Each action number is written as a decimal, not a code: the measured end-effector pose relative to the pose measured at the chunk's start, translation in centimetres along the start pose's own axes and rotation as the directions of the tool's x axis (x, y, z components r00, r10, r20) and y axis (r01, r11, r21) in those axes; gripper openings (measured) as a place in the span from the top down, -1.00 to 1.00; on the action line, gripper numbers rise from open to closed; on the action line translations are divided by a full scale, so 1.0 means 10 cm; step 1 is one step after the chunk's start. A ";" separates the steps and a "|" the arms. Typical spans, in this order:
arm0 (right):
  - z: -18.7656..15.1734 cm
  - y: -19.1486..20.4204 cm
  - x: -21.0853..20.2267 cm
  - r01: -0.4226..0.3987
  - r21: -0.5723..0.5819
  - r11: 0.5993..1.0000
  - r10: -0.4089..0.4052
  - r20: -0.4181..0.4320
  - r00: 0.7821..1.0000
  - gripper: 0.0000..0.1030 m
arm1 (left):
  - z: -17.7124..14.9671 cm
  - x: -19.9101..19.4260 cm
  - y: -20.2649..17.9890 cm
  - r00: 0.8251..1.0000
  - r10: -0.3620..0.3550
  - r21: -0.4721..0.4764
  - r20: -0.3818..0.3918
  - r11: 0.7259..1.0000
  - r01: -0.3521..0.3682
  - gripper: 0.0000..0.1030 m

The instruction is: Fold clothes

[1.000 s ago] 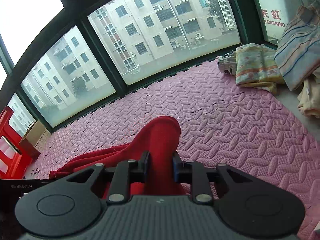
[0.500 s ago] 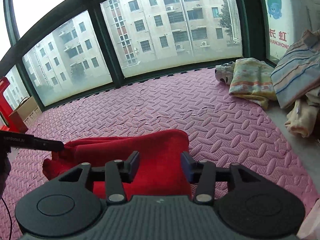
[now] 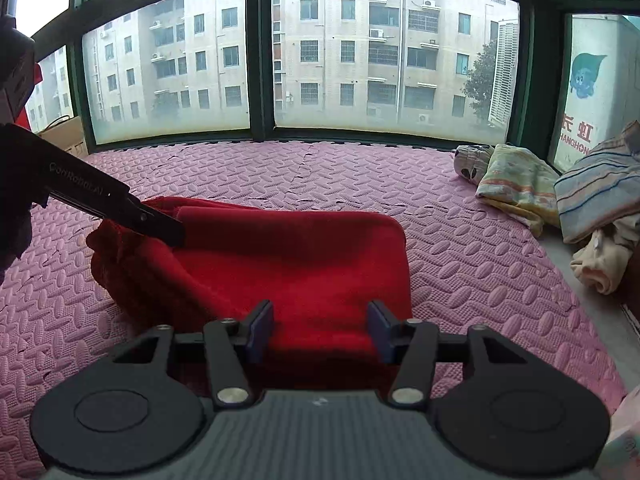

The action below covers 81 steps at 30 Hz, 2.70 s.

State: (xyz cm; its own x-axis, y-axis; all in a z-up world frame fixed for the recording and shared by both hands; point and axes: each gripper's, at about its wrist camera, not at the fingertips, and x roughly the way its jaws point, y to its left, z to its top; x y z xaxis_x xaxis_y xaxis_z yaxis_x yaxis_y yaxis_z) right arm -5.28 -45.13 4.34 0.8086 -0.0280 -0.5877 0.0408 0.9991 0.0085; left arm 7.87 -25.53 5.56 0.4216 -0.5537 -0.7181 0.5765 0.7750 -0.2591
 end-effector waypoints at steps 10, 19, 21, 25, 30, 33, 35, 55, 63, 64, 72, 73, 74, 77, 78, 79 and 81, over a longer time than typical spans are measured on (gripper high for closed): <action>0.48 -0.11 0.21 -0.092 0.074 0.993 0.093 -0.010 0.996 -0.05 | -0.03 -0.11 0.05 0.999 -0.033 -0.012 0.018 0.999 0.033 0.41; 0.66 0.14 0.84 -0.119 0.019 0.993 0.120 -0.100 0.988 -0.09 | -0.05 -0.18 0.08 0.998 -0.058 -0.013 0.025 0.998 0.058 0.26; 0.68 0.15 0.81 -0.118 0.011 0.993 0.119 -0.088 0.989 -0.12 | -0.05 -0.22 0.07 0.998 -0.061 -0.008 0.030 0.998 0.061 0.11; 0.73 0.16 0.67 -0.122 0.008 0.992 0.123 -0.062 0.990 -0.28 | -0.09 -0.34 0.05 0.997 -0.057 0.000 0.047 0.998 0.057 -0.09; 0.74 0.17 0.42 -0.096 0.007 0.995 0.097 -0.034 0.995 -0.56 | -0.17 -0.51 0.08 0.997 -0.027 -0.003 0.067 1.000 0.027 -0.50; 0.66 0.24 0.25 -0.075 -0.017 0.997 0.075 -0.015 0.997 -0.63 | -0.25 -0.60 0.12 0.997 -0.009 -0.010 0.075 1.000 0.010 -0.66; 0.61 0.28 0.16 -0.056 -0.032 0.998 0.056 -0.002 0.998 -0.72 | -0.29 -0.64 0.17 0.997 0.005 -0.022 0.080 1.000 -0.003 -0.74; 0.16 0.58 -0.25 0.026 0.054 0.998 -0.032 0.098 0.995 -1.00 | -0.51 -0.92 0.26 0.991 0.065 -0.070 0.114 0.996 -0.058 -1.00; -0.01 0.62 -0.39 0.076 0.080 0.994 -0.081 0.061 0.995 -1.00 | -0.64 -1.04 0.19 0.991 0.073 -0.058 0.112 0.996 -0.067 -1.00; -0.03 0.64 -0.40 0.089 0.074 0.993 -0.093 0.058 0.994 -1.00 | -0.66 -1.05 0.19 0.990 0.081 -0.060 0.112 0.995 -0.075 -1.00; -0.16 0.75 -0.44 0.109 0.075 0.991 -0.110 0.015 0.994 -1.00 | -0.81 -1.14 0.15 0.982 0.128 -0.053 0.140 0.991 -0.121 -1.00; -0.17 0.76 -0.44 0.108 0.077 0.991 -0.109 0.009 0.994 -1.00 | -0.84 -1.16 0.14 0.981 0.132 -0.051 0.139 0.991 -0.126 -1.00; -0.19 0.77 -0.44 0.112 0.079 0.991 -0.112 0.001 0.994 -1.00 | -0.86 -1.16 0.13 0.981 0.137 -0.047 0.138 0.990 -0.132 -1.00; -0.22 0.80 -0.47 0.119 0.084 0.989 -0.119 -0.004 0.993 -1.00 | -0.91 -1.18 0.12 0.980 0.155 -0.038 0.123 0.988 -0.152 -1.00; -0.22 0.80 -0.48 0.121 0.088 0.989 -0.121 -0.006 0.993 -1.00 | -0.93 -1.18 0.12 0.980 0.158 -0.036 0.118 0.987 -0.155 -1.00; -0.23 0.80 -0.48 0.122 0.097 0.988 -0.122 -0.008 0.993 -1.00 | -0.95 -1.19 0.11 0.980 0.160 -0.035 0.114 0.987 -0.157 -1.00; -0.25 0.81 -0.49 0.124 0.108 0.986 -0.123 -0.017 0.992 -1.00 | -0.98 -1.19 0.11 0.981 0.160 -0.037 0.105 0.987 -0.157 -1.00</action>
State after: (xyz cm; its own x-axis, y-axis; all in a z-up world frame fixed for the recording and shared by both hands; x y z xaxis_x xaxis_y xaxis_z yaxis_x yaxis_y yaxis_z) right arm -10.39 -36.86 5.26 0.7871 -0.1502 -0.5982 0.2040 0.9787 0.0228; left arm -3.39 -15.07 7.51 0.5799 -0.4513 -0.6783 0.4771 0.8630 -0.1664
